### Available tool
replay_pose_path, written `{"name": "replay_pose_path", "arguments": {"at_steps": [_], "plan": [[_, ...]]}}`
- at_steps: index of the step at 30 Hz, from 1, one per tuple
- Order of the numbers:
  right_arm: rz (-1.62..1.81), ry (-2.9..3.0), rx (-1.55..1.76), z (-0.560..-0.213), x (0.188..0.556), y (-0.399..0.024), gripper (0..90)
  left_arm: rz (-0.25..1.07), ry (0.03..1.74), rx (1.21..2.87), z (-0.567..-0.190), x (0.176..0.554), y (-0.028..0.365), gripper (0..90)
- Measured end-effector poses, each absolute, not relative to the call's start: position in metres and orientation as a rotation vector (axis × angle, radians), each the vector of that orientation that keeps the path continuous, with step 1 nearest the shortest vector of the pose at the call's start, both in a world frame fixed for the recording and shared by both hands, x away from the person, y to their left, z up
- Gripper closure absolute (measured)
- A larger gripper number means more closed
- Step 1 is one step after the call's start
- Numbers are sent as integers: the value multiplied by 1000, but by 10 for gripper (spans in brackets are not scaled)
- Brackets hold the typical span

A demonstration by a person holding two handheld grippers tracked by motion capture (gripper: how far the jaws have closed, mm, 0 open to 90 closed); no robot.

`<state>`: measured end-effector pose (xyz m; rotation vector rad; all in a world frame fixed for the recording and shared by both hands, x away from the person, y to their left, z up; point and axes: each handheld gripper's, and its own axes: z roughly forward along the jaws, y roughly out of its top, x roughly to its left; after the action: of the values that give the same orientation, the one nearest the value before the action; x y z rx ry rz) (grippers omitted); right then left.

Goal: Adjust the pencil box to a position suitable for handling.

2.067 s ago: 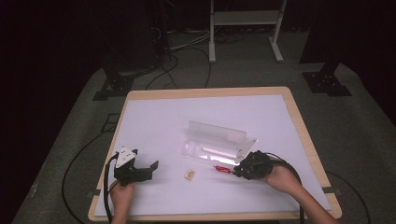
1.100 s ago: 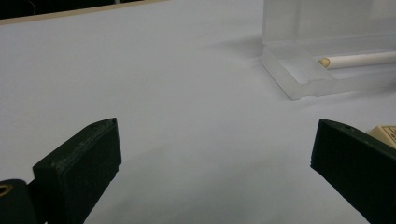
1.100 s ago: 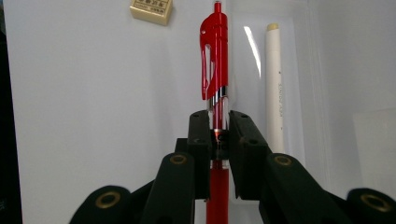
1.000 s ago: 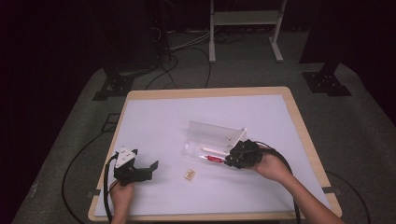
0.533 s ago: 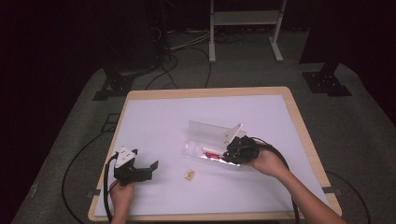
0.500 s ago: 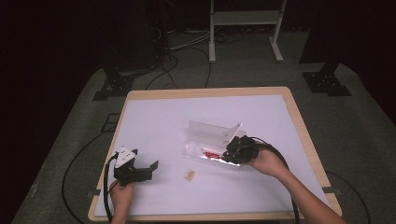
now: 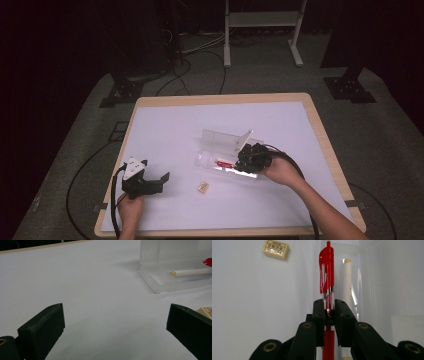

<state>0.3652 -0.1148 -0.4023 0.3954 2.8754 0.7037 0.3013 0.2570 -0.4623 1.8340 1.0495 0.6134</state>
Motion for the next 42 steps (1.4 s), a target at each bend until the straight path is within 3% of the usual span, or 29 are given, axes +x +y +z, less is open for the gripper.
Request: {"name": "replay_pose_path", "arguments": {"at_steps": [42], "plan": [[664, 2913, 421, -420, 387, -103, 788, 612, 1049, 1833, -462, 301, 257, 13]]}}
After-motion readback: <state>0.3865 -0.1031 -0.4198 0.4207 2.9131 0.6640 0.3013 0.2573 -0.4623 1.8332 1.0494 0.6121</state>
